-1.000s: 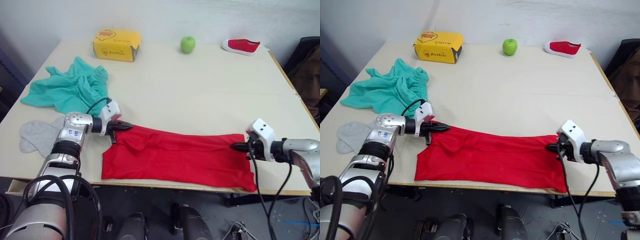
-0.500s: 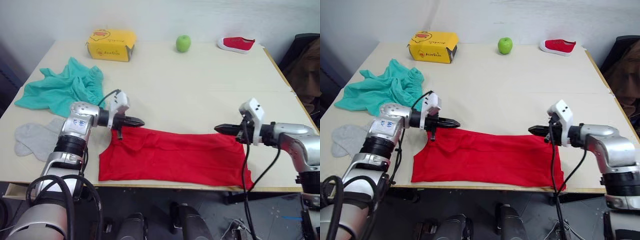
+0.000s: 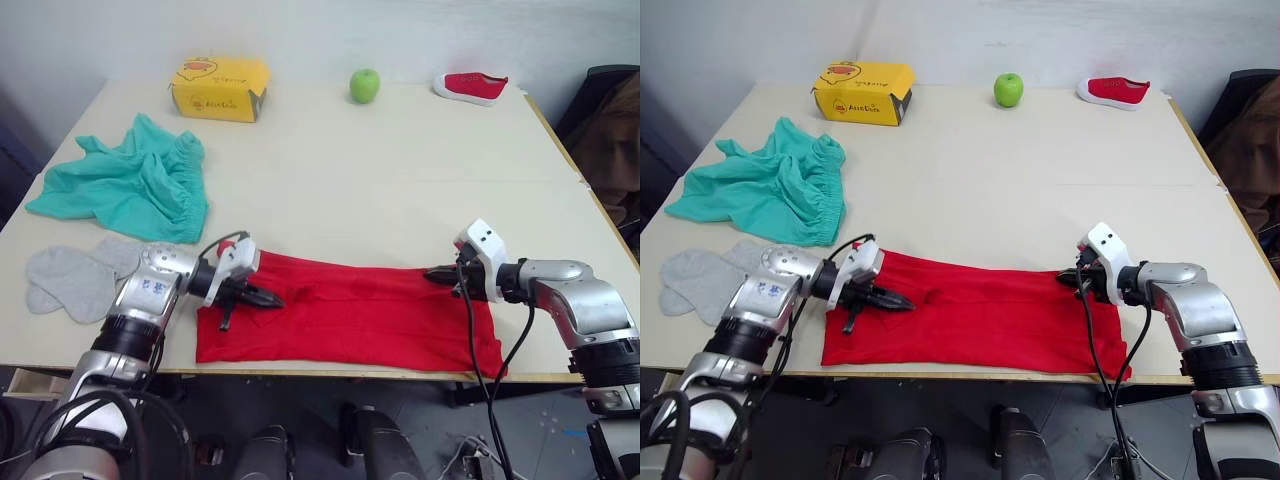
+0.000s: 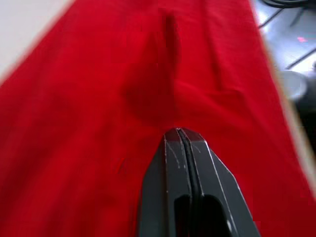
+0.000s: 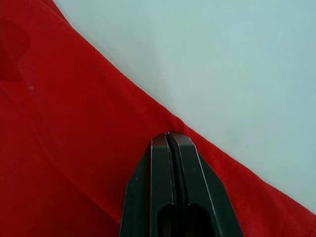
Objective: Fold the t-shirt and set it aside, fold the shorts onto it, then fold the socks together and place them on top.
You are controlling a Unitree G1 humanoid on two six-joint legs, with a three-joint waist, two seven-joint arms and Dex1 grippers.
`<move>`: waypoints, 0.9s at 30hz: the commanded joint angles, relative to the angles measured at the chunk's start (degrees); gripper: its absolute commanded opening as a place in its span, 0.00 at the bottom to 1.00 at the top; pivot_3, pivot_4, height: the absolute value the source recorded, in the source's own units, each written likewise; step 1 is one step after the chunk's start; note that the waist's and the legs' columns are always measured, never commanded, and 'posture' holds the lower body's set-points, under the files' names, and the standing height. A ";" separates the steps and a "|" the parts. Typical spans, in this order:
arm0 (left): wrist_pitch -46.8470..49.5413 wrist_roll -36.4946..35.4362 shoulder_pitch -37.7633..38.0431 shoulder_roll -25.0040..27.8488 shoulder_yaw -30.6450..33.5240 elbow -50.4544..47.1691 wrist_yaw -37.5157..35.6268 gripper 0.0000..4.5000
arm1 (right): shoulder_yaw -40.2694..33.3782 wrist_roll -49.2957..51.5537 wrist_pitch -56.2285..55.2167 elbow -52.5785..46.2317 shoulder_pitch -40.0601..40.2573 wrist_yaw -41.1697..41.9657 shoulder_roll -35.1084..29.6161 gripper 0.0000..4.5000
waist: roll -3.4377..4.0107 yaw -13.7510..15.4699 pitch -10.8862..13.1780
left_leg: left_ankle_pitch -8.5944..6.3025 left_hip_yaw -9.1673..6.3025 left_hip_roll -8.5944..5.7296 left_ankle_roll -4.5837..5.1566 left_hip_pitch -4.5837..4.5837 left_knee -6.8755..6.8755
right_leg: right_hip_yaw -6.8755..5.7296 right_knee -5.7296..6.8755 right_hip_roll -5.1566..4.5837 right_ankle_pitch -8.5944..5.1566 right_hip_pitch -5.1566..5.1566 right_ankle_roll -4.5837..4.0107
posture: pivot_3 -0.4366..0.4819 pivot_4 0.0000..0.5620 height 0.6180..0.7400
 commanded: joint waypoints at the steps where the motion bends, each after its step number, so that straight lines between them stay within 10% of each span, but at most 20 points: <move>1: -1.41 -0.72 0.65 2.80 0.46 -3.89 -1.26 0.00 | -0.05 -1.57 0.71 1.74 1.60 -0.47 -0.71 0.01 | 0.00 0.20 0.00 | -0.02 -0.02 0.00 0.03 0.08 0.00 | 0.00 -0.06 -0.03 -0.02 0.08 -0.03 | 0.48 0.27 1.00; 11: 11.57 -8.49 -9.36 0.95 4.13 -1.25 0.78 0.00 | -4.46 0.39 1.77 -0.52 2.97 2.41 -5.63 0.01 | 0.00 1.26 0.00 | -0.04 -0.05 -0.05 0.11 -0.07 0.00 | -0.05 0.04 -0.06 -0.01 -0.01 -0.02 | 0.48 0.27 1.00; 20: -5.60 5.41 -2.94 -1.34 -5.91 4.14 7.92 0.00 | -7.28 1.56 0.31 -0.33 5.98 3.00 -6.64 0.01 | 0.02 0.86 -0.01 | -0.05 0.00 -0.04 0.13 -0.06 -0.01 | -0.02 -0.02 0.00 0.00 -0.02 0.01 | 0.48 0.27 1.00; 27: -11.18 5.53 -0.56 6.35 -6.81 5.55 -0.21 0.00 | -6.54 -2.18 -5.12 3.88 8.63 2.05 -7.30 0.01 | 0.10 0.00 -0.06 | -0.21 0.01 0.01 0.34 0.81 -0.26 | 0.03 -0.19 0.00 -0.11 0.73 -0.14 | 0.48 0.27 1.00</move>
